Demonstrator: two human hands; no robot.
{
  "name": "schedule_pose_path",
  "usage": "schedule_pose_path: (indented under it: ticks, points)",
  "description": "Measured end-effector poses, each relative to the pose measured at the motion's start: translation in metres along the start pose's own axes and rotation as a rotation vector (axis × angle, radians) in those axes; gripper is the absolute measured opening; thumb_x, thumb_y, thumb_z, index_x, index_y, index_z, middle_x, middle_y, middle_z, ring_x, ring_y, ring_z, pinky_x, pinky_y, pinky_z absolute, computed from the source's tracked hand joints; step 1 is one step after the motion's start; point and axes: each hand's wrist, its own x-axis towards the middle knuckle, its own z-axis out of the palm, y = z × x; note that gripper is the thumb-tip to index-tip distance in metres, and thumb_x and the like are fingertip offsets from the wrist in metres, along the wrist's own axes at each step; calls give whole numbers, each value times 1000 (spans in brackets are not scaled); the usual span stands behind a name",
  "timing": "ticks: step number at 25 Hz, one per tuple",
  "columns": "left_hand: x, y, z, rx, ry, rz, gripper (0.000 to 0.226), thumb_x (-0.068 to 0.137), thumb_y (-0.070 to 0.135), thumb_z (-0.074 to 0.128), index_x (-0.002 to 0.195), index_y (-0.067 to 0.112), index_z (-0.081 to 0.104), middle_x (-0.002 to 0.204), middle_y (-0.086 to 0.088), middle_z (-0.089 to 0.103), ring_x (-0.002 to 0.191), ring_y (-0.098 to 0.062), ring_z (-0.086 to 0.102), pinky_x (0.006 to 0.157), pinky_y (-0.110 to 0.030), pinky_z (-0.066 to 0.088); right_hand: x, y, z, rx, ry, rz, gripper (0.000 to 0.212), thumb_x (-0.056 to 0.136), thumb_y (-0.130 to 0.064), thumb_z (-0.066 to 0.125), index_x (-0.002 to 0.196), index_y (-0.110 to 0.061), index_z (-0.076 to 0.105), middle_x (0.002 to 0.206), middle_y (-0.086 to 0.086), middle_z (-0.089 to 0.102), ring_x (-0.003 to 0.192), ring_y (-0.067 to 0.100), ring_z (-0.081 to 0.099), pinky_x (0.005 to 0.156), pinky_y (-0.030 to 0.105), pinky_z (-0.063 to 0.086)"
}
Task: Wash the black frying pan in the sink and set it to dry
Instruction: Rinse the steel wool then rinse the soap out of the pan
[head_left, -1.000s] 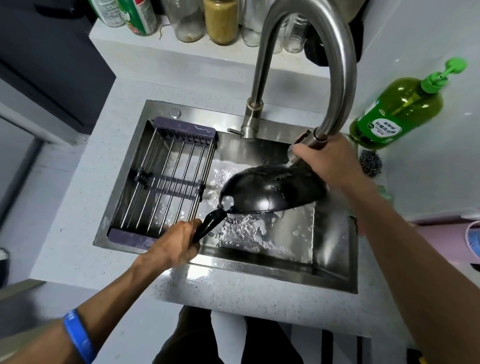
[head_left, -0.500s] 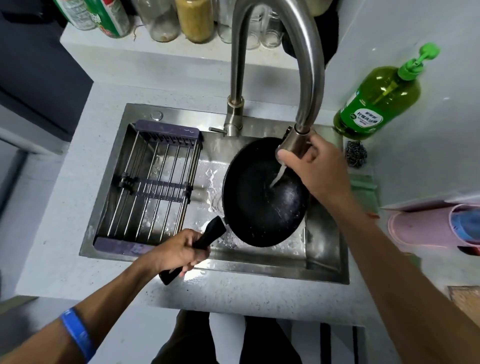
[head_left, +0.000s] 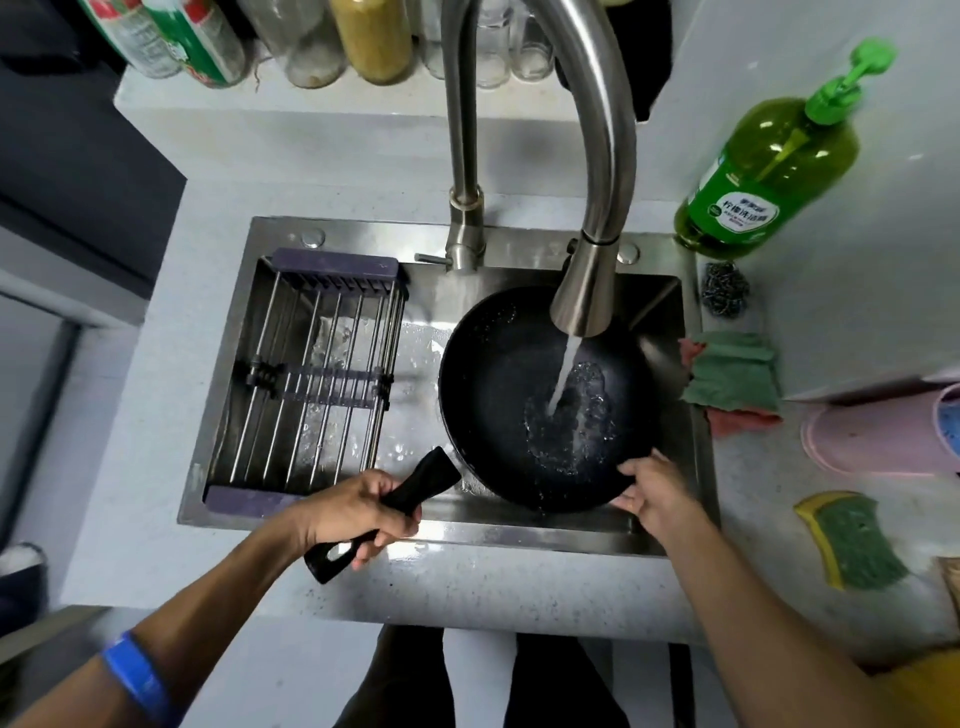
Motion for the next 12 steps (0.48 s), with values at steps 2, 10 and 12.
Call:
schedule_pose_path:
  ticks: [2, 10, 12]
  points:
    - [2, 9, -7, 146, 49, -109, 12, 80, 3, 69, 79, 14, 65, 63, -12, 54, 43, -19, 52, 48, -30, 48, -4, -3, -5, -3, 29, -64, 41, 89, 16, 41, 108, -15, 59, 102, 14, 67, 78, 30, 66, 52, 39, 59]
    - [61, 13, 56, 693, 731, -99, 38, 75, 35, 67, 111, 23, 60, 101, -4, 72, 94, -27, 68, 80, -32, 53, -52, -19, -7, 2, 74, -283, 43, 85, 17, 43, 106, -15, 62, 98, 14, 67, 62, 21, 63, 43, 25, 53]
    - [58, 19, 60, 735, 815, -55, 34, 75, 34, 63, 107, 22, 61, 95, -5, 73, 88, -28, 68, 77, -33, 54, -58, -27, 1, -191, 208, -454, 45, 86, 13, 47, 120, -15, 59, 121, 18, 65, 87, 29, 67, 72, 30, 56]
